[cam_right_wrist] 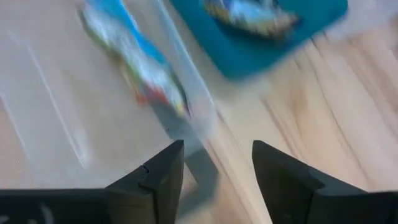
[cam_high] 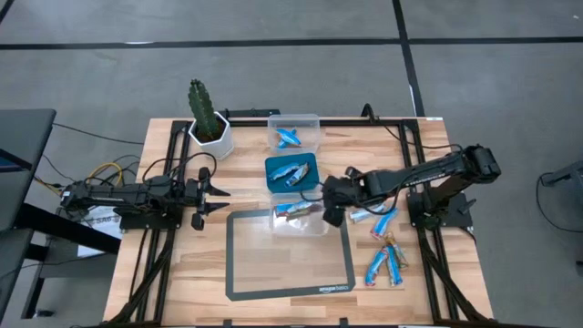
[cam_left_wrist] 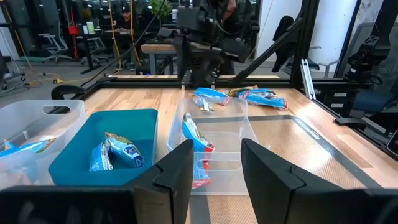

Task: Pick and place Granola Bars by type
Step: Put the top orange granola bar into the top transparent bin

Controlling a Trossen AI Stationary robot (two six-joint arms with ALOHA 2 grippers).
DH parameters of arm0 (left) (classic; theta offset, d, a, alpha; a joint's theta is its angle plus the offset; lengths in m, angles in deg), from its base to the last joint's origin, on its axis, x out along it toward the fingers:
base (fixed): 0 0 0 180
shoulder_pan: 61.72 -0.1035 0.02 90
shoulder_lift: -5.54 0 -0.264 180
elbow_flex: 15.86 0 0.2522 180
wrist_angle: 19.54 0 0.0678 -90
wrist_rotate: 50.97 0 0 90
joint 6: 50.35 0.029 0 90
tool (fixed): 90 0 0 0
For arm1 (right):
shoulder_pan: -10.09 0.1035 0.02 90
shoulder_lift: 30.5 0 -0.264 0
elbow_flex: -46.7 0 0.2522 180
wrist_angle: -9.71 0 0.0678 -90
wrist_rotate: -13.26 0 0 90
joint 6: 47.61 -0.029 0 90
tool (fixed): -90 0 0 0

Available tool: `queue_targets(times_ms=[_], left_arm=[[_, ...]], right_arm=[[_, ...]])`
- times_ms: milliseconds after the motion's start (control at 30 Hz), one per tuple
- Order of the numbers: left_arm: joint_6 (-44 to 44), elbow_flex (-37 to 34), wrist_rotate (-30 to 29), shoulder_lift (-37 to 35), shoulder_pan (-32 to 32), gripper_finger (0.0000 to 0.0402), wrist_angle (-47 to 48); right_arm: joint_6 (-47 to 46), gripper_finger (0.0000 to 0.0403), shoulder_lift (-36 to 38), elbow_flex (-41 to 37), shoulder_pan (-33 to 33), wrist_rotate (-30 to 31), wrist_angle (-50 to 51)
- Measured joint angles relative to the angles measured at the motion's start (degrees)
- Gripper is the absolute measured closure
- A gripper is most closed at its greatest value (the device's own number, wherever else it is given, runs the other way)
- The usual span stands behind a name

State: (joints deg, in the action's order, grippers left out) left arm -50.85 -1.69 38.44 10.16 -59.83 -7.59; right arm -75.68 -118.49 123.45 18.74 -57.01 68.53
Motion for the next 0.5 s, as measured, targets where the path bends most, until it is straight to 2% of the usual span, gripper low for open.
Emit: queue_targets(times_ms=[267, 500], left_arm=[[0.01, 0.00, -0.01, 0.00, 0.00, 0.0273, 0.00], [0.01, 0.00, 0.01, 0.00, 0.02, 0.0273, -0.01]], right_arm=[[-4.51, 0.0234, 0.64, 0.91, 2.64, 0.09, 19.90], [-7.51, 0.0232, 0.68, -0.84, 2.30, -0.30, 24.96]])
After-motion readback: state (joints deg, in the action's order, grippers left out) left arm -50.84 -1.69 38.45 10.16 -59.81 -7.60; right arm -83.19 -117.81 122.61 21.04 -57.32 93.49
